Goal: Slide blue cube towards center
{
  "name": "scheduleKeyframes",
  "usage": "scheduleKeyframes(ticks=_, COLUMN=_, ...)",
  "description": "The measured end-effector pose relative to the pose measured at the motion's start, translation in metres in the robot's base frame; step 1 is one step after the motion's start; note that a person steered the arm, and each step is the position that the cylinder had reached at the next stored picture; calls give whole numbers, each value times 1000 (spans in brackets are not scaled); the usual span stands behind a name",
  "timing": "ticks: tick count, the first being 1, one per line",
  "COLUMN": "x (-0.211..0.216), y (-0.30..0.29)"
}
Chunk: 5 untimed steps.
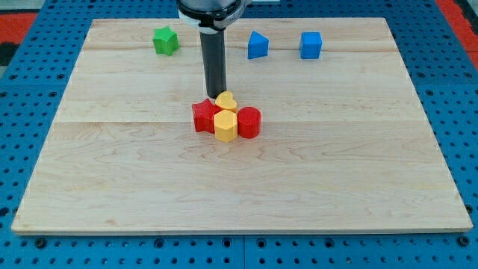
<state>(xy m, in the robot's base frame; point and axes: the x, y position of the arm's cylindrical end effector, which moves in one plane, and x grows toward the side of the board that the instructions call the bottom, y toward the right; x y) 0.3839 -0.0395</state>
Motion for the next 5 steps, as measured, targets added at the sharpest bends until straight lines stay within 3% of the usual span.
scheduleKeyframes(ticks=3, x=3, y=0)
scheduleKeyframes(ticks=5, x=-41, y=89)
